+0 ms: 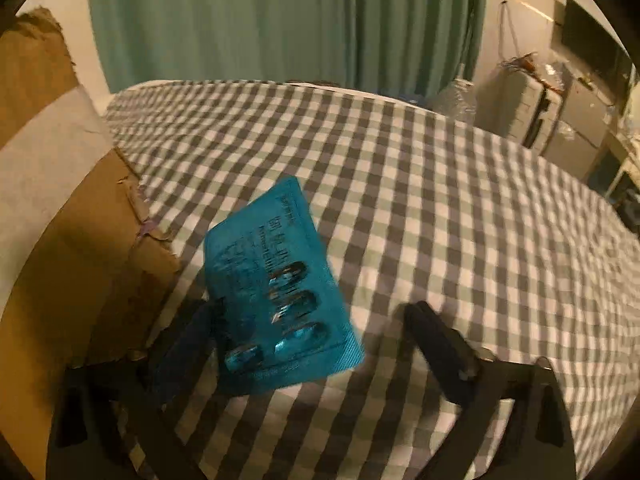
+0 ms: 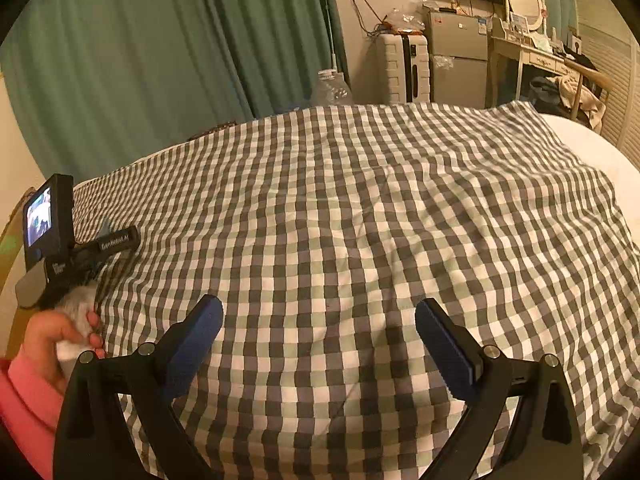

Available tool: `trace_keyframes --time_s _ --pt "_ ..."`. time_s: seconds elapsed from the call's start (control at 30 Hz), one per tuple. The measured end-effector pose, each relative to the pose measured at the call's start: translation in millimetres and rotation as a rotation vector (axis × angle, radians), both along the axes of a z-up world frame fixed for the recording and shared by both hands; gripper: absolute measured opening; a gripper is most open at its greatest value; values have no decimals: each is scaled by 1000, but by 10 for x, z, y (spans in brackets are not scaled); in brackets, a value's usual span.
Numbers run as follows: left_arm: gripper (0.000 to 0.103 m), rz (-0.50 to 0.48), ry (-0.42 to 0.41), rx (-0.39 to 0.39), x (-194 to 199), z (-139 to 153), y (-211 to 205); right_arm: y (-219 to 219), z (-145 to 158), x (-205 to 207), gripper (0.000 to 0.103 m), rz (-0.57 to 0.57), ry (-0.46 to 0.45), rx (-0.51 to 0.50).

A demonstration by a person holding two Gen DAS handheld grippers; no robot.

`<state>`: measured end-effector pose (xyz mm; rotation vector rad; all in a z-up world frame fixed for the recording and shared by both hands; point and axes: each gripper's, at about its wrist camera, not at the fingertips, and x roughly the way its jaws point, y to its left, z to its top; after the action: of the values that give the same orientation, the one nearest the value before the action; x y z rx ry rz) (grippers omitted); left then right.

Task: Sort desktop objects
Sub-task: 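Grasp the blue blister card edge with the left gripper, then carry the blister card over the cardboard box and release it inside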

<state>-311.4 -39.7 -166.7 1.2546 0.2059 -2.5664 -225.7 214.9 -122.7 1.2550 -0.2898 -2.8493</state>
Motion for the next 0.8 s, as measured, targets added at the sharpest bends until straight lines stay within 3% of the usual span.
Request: trace_keyframes --time_s 0.07,0.13,0.23,0.37,0.43,0.6,0.8 --pt "63 -9 13 0 92 47 -42 -26 -29 -12 98 7 -11 10" --pt "56 -26 17 30 186 73 -95 -68 -29 3 98 23 -11 17" --pt "28 -58 27 24 428 198 -45 -136 -2 50 98 25 1 57" --pt "26 -127 -6 12 748 299 92 -165 50 126 98 30 6 60" --pt "24 -124 -24 52 876 272 11 -170 80 184 98 23 4 52" --pt "8 -98 -30 139 1101 419 -215 -213 160 311 98 25 12 59" --pt "8 -152 -14 187 1432 683 -254 -313 359 492 98 20 31 28"
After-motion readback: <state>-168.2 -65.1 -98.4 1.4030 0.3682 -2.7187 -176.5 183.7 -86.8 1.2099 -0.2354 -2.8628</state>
